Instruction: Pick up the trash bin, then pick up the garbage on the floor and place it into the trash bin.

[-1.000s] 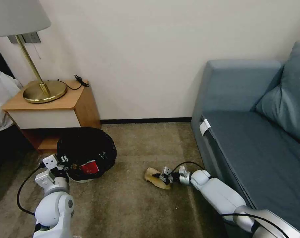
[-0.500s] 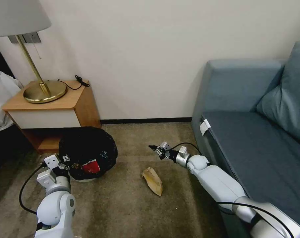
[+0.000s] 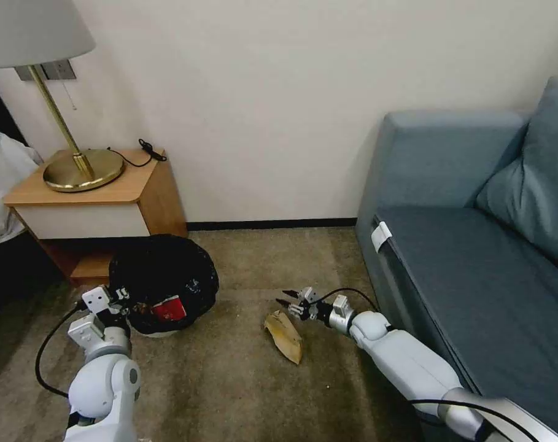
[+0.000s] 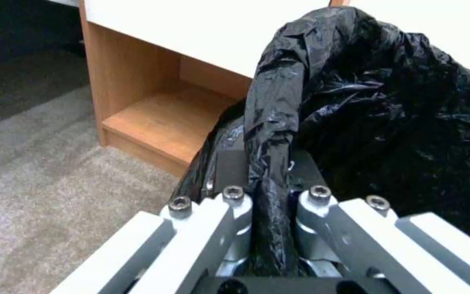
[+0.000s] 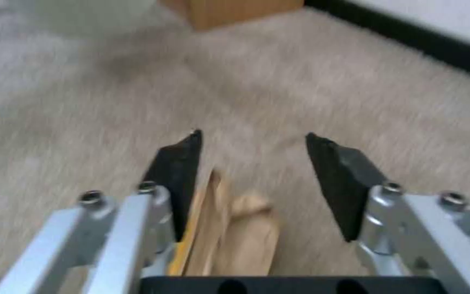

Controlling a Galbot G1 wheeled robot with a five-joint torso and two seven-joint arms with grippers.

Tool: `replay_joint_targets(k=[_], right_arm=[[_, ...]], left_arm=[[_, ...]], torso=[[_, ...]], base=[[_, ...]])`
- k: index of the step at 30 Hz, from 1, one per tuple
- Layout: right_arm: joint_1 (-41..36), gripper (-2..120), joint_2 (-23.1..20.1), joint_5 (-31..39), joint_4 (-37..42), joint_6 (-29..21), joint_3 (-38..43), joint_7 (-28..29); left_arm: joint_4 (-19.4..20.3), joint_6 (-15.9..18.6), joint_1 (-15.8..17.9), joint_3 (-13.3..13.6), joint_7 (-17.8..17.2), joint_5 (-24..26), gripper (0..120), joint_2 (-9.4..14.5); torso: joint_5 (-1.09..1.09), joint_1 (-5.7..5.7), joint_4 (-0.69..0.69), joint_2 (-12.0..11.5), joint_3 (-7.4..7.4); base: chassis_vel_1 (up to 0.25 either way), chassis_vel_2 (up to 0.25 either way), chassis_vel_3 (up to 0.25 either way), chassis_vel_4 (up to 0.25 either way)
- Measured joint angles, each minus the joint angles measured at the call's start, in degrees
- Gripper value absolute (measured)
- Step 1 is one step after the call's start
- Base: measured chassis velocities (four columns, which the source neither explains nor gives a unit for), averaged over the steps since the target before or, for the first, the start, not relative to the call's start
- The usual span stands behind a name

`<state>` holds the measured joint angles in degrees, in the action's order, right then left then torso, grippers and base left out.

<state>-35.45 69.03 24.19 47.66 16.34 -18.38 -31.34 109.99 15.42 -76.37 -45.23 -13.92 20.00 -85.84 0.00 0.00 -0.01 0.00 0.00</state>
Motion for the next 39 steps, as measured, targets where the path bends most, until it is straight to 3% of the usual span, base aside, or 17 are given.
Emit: replay_joint_targets(k=[3, 11, 28, 39], right_arm=[[-0.3, 72, -0.7, 0.1, -1.1, -1.0, -1.7, -0.9], [-0.1, 98, -1.5, 0.2, -3.6, -3.0, -4.1, -2.8], [0.5, 100, 4.6, -3.6, -12.5, -1.0, -3.2, -2.3], [1.1, 100, 6.3, -5.5, -15.9, -0.3, -3.1, 0.4]], left_arm=[[-0.3, -0.1, 0.0, -0.1, 0.0, 0.0, 4, 0.0], [-0.6, -0.9, 0.1, 0.1, 0.0, -0.2, 4, -0.3], [-0.5, -1.4, -0.5, -0.1, 0.1, -0.2, 4, -0.5], [0.0, -1.5, -1.3, -0.5, 0.2, 0.1, 4, -0.3]], torso=[[0.0, 0.0, 0.01, 0.0, 0.0], [0.0, 0.0, 0.0, 0.0, 0.0], [0.0, 0.0, 0.0, 0.0, 0.0], [0.0, 0.0, 0.0, 0.0, 0.0]], base=[[0.0, 0.0, 0.0, 0.0], [0.0, 0.0, 0.0, 0.0], [0.0, 0.0, 0.0, 0.0], [0.0, 0.0, 0.0, 0.0]])
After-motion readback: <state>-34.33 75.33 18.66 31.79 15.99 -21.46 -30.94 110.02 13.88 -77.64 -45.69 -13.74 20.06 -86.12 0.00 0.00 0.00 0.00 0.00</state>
